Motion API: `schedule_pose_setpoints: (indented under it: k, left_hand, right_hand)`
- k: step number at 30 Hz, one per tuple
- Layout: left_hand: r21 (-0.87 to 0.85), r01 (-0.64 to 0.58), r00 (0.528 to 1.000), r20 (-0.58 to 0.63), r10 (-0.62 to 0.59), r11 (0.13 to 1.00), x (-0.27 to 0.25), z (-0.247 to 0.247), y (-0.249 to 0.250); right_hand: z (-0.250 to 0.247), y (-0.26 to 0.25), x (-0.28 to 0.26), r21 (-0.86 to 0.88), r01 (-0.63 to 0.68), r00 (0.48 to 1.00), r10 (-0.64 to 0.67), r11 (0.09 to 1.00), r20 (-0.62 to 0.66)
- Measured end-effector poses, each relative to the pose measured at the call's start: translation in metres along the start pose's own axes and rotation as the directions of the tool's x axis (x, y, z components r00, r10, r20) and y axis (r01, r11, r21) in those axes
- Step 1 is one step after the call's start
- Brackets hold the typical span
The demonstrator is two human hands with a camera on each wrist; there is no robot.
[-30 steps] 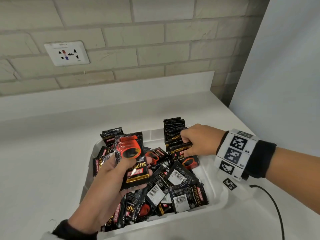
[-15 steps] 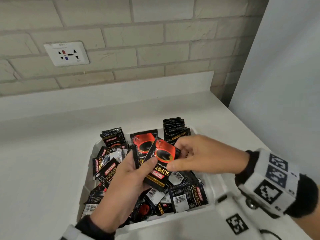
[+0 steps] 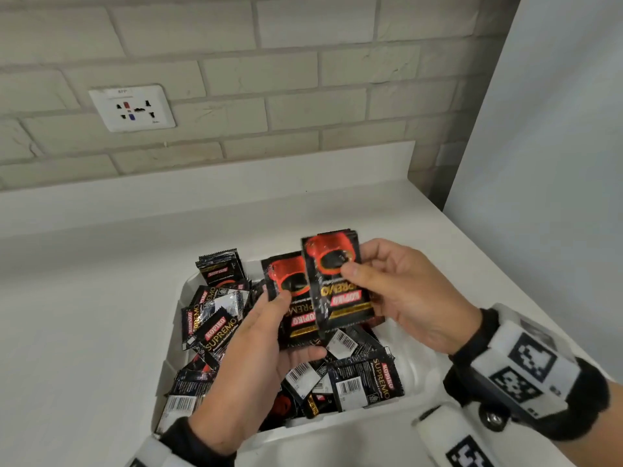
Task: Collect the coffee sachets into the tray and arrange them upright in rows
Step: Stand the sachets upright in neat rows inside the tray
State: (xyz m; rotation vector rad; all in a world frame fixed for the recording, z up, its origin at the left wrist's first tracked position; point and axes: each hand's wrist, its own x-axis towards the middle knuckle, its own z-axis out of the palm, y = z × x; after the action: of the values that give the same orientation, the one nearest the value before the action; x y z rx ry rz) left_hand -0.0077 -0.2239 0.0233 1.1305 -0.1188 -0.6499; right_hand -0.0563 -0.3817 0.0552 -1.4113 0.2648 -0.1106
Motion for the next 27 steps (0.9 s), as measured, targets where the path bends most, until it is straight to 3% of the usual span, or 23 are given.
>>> schedule_pose_setpoints:
  k: [8,12,15,18,22,25,27]
  left_hand:
    - [0.010,-0.052,0.999,-0.001,0.052,0.999,0.000,0.018,-0.005]
    - [0.169,-0.122,0.992,0.015,0.122,0.978,-0.005,0.019,-0.007]
    - [0.300,-0.214,0.973,-0.014,0.229,0.930,-0.005,0.021,-0.004]
    - [0.115,-0.190,0.981,-0.009,0.192,0.975,-0.001,0.031,0.000]
    - [0.185,-0.222,0.975,0.053,0.216,0.957,0.004,0.039,0.002]
    - [0.449,-0.235,0.972,0.129,0.198,0.862,0.007,0.032,0.007]
    - [0.662,-0.247,0.964,0.238,0.114,0.707,0.009,0.028,0.013]
  right_hand:
    - [0.020,0.014,0.005,-0.183,0.081,0.991,-0.099,0.980,-0.090]
    - [0.019,0.016,0.004,-0.222,0.107,0.987,-0.130,0.969,-0.091]
    - [0.016,0.016,-0.001,-0.156,0.067,0.997,-0.072,0.986,-0.027]
    - [0.018,0.017,-0.005,0.002,-0.004,0.996,0.003,1.000,0.091]
    - [0.009,0.009,-0.001,0.208,0.038,0.999,-0.044,0.977,0.021]
    - [-0.016,-0.005,0.002,0.129,0.079,0.996,-0.074,0.988,-0.048]
    - [-0.038,-0.015,0.005,-0.116,0.097,0.991,-0.107,0.988,-0.077]
